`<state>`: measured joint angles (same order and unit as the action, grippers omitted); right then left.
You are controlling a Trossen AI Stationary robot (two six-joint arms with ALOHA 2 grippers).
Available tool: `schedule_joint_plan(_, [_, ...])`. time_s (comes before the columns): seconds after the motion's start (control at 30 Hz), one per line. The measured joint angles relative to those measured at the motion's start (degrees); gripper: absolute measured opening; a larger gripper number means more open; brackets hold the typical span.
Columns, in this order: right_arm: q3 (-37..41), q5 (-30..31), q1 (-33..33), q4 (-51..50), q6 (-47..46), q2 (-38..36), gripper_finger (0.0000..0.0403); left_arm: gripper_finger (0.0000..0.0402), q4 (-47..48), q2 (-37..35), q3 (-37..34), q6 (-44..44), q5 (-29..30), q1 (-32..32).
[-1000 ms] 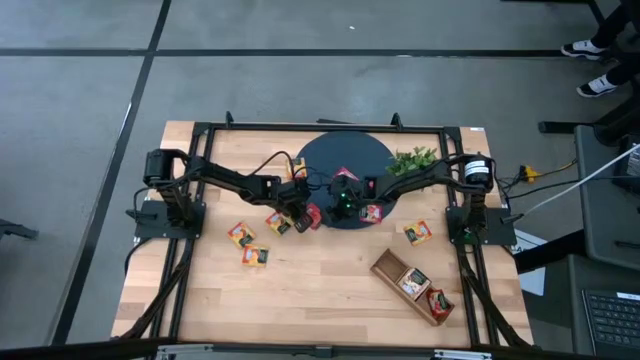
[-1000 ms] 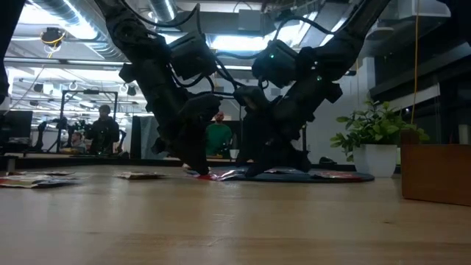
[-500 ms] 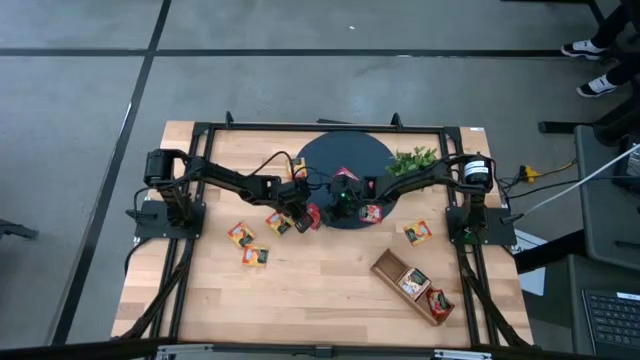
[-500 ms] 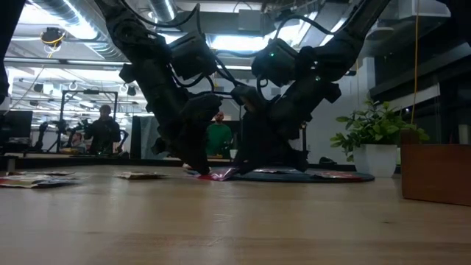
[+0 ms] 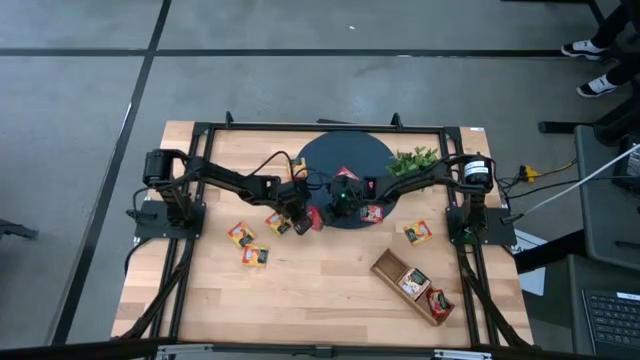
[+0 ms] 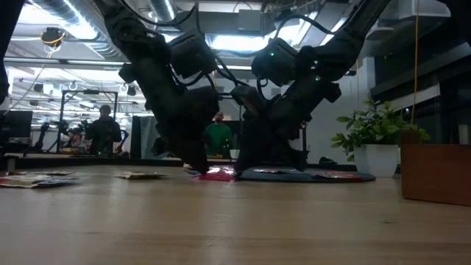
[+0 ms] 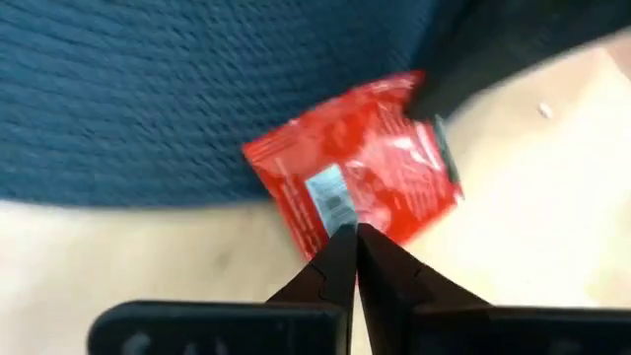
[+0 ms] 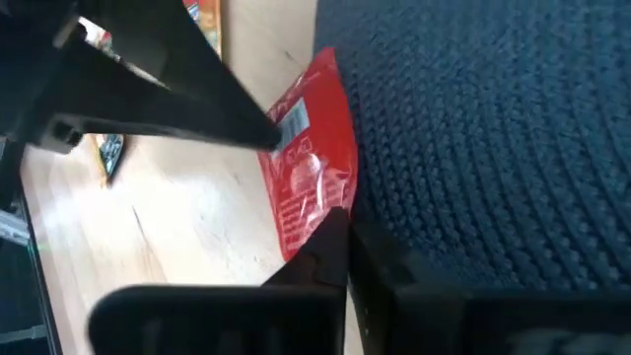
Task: Pick & Place Tea
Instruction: Put the red tea bag into the right section of the wooden organizer
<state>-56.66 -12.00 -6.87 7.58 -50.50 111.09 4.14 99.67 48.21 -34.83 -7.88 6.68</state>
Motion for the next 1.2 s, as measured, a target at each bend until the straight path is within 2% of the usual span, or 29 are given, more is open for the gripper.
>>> schedule_joint_plan(0.1, [0.0,-0.6,0.0,0.7,1.1,0.0,0.0005,0.0011,2.1,-3.0,0.0,-1.0,-1.7,0.1])
schedule_joint_plan(0.33, [-0.4,-2.8,0.0,1.2,4.7,-0.6,0.0004,0.0002,10.7,-13.6,0.0,-2.3,-0.3,0.1])
schedule_joint_plan(0.57, [-3.7,-3.4,0.4,-0.7,19.9,-2.2,0.0002,0.0006,16.8,-24.9,0.1,-9.9,-0.1,2.2])
schedule_joint_plan(0.73, [-7.0,-0.4,1.8,-4.9,32.7,-3.7,0.0002,0.0004,19.4,-31.2,0.1,-18.4,-1.9,5.3])
schedule_joint_plan(0.9, [-11.6,9.7,4.8,-12.0,49.3,-5.1,0.0001,0.0003,19.0,-34.7,0.2,-26.5,-8.8,8.8])
schedule_joint_plan(1.03, [-15.1,22.3,7.5,-15.6,61.6,-5.8,0.0001,0.0012,18.8,-35.9,0.2,-29.4,-14.4,10.6])
schedule_joint_plan(1.2, [-18.0,37.6,9.7,-17.0,72.4,-6.4,0.0,0.0033,18.8,-36.4,0.2,-29.6,-16.4,11.0])
